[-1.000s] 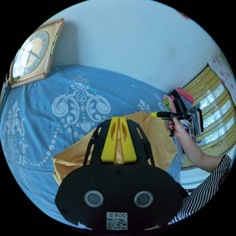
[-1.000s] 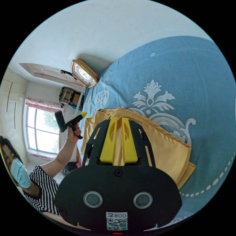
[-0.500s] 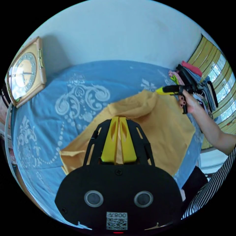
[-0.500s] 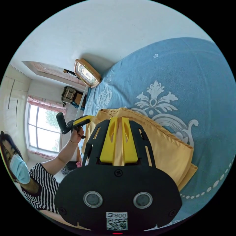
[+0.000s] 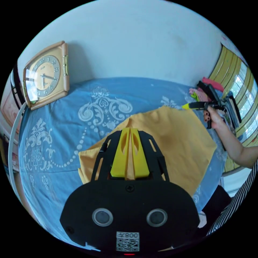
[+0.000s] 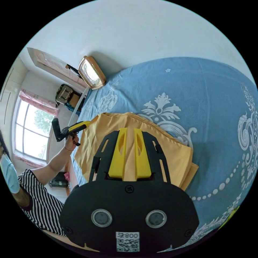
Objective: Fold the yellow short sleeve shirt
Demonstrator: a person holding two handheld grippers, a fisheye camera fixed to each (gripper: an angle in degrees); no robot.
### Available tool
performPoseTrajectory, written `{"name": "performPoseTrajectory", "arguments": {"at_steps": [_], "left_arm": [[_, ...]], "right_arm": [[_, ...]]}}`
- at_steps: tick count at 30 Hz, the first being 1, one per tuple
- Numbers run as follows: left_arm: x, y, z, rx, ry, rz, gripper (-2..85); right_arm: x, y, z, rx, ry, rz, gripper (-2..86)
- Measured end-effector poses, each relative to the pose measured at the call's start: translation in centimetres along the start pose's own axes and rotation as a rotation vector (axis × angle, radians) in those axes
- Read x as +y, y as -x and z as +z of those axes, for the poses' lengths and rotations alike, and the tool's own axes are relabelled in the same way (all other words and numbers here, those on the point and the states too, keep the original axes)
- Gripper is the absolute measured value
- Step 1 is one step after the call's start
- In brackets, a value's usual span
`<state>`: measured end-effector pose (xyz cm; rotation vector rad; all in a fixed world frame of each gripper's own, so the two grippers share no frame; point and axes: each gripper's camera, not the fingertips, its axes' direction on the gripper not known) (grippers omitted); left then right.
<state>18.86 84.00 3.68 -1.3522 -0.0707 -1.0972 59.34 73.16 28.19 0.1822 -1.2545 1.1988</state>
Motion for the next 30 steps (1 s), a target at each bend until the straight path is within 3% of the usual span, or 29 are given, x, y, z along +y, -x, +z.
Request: {"name": "performPoseTrajectory", "arguments": {"at_steps": [3, 8, 14, 19, 25, 30], "left_arm": [[0.4, 0.5, 2.4, -0.096, 0.111, 0.004, 0.2], [-0.2, 3.9, 4.6, -0.168, 0.144, -0.118, 0.3], [3.2, 3.9, 2.6, -0.086, 0.048, -0.125, 0.2], [6.2, 4.5, 5.9, -0.166, 0.185, -0.125, 0.3], [8.5, 5.6, 5.0, -0.128, 0.045, -0.220, 0.4], [11.2, 7.9, 7.9, -0.101, 0.107, -0.321, 0.3]], "right_arm": [[0.5, -0.3, 1.5, 0.058, 0.055, 0.013, 4.5], [1.6, -1.6, 2.7, 0.051, 0.058, 0.066, 3.5], [5.2, -2.1, 0.0, 0.119, -0.053, 0.050, 2.4], [6.0, -6.5, 1.9, 0.159, 0.037, 0.181, 1.0], [8.8, -6.9, 0.2, 0.202, -0.053, 0.148, 0.4], [11.0, -10.8, 0.4, 0.029, -0.067, 0.247, 0.3]]}}
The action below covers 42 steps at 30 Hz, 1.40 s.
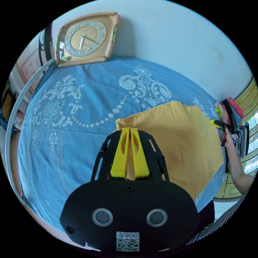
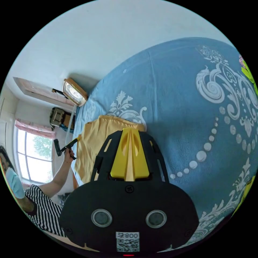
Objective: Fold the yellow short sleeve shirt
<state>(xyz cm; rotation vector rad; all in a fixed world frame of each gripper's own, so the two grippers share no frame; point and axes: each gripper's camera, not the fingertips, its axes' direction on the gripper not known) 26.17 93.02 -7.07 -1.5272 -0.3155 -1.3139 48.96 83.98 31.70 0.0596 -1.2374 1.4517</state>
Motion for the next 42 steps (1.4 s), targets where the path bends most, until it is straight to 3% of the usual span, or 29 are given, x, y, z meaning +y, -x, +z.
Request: {"name": "performPoseTrajectory", "arguments": {"at_steps": [4, 8, 10, 15, 20, 25, 34, 42], "left_arm": [[1.5, 0.5, -1.2, -0.007, -0.105, -0.010, 0.3], [2.4, 2.0, 3.5, -0.010, 0.071, -0.039, 0.4], [3.2, 2.4, 3.6, 0.004, 0.027, -0.079, 0.5], [7.7, 0.8, 1.5, 0.098, -0.099, -0.030, 0.7], [14.2, -1.8, 3.0, 0.225, -0.045, 0.029, 1.7], [18.9, -5.7, 6.5, 0.365, 0.059, 0.073, 2.9], [20.4, -19.5, 12.7, 0.514, 0.110, 0.427, 7.1], [22.8, -36.6, 19.2, 0.391, 0.080, 0.909, 12.5]], "right_arm": [[2.6, -0.1, -2.3, -0.012, -0.084, -0.053, 0.5], [4.5, -3.0, 0.1, 0.024, 0.072, 0.018, 1.1], [5.6, -3.5, -1.0, -0.019, 0.025, 0.020, 1.9], [11.5, -4.5, -4.8, 0.026, -0.013, 0.023, 6.3], [21.1, -7.8, -5.6, -0.106, 0.052, 0.160, 9.2], [24.8, -9.8, -4.9, -0.159, 0.054, 0.244, 9.2], [25.0, -12.8, -4.1, -0.267, 0.065, 0.258, 3.0], [24.6, -11.3, -5.6, -0.321, 0.070, 0.154, 2.1]]}}
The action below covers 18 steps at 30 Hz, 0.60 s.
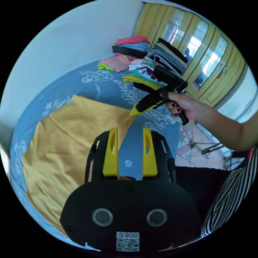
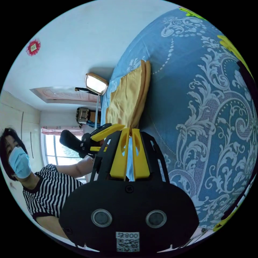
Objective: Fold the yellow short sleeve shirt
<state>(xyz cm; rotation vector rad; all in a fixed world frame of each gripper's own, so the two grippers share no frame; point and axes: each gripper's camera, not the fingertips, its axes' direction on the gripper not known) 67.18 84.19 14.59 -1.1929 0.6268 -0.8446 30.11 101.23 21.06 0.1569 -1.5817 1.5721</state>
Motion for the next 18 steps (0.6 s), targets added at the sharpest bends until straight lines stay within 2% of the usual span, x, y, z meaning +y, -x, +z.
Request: {"name": "performPoseTrajectory", "arguments": {"at_steps": [2, 3, 6, 11, 18], "left_arm": [[-1.4, -1.5, 2.6, -0.093, 0.047, 0.053, 11.2], [-1.9, -2.3, 4.2, -0.169, 0.077, 0.078, 7.9], [-2.0, -3.4, 6.5, -0.287, 0.082, 0.070, 3.5], [-0.7, -3.1, 7.9, -0.225, 0.041, -0.031, 2.0], [-0.2, -4.2, 10.7, -0.226, 0.055, -0.016, 1.7]], "right_arm": [[-0.4, 0.9, 0.2, -0.016, 0.013, -0.031, 2.3], [-0.5, 1.0, 0.3, -0.019, 0.018, -0.036, 2.4], [-0.7, 1.4, 0.5, -0.013, 0.042, -0.066, 3.4], [-2.4, -0.1, -2.1, 0.014, -0.139, -0.035, 8.1], [-10.8, 1.0, 0.0, 0.144, -0.062, -0.020, 11.6]]}}
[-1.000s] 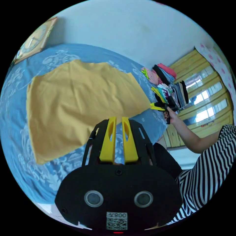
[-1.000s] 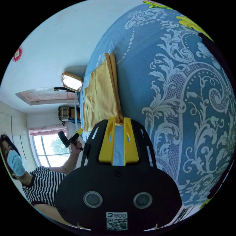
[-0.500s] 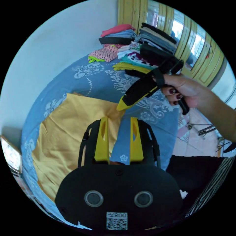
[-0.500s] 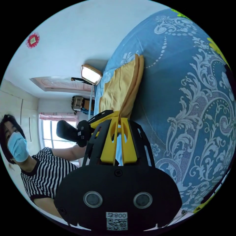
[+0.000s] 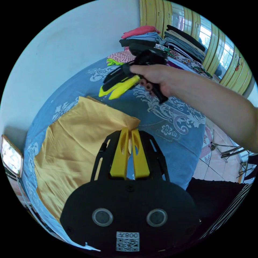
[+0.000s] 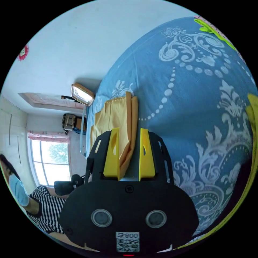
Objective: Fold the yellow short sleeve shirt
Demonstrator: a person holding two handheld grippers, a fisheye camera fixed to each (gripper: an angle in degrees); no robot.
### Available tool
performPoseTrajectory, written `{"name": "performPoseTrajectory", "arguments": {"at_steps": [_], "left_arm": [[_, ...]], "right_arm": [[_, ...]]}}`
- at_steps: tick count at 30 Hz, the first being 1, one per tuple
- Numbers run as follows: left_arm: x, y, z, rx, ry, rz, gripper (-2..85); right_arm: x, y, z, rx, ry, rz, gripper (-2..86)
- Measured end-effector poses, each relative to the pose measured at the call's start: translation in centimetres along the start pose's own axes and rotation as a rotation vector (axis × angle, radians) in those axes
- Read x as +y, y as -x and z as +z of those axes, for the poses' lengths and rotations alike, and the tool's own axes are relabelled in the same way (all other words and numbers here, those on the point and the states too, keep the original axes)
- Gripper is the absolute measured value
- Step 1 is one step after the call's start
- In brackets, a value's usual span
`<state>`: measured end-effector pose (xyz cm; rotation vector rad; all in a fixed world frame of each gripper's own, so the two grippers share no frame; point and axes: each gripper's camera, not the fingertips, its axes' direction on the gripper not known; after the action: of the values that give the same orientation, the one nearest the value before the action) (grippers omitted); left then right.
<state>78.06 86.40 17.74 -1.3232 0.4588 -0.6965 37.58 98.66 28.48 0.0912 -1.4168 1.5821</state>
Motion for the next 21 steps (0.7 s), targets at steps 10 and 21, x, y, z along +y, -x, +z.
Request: {"name": "performPoseTrajectory", "arguments": {"at_steps": [10, 21], "left_arm": [[0.7, -0.5, 1.8, 0.045, -0.003, -0.026, 1.6], [1.8, 0.0, -1.1, 0.102, 0.000, -0.017, 1.3]], "right_arm": [[-5.6, 3.9, 2.5, 0.079, 0.060, -0.011, 8.5], [-4.9, 7.1, 0.4, 0.085, 0.071, 0.007, 0.8]]}}
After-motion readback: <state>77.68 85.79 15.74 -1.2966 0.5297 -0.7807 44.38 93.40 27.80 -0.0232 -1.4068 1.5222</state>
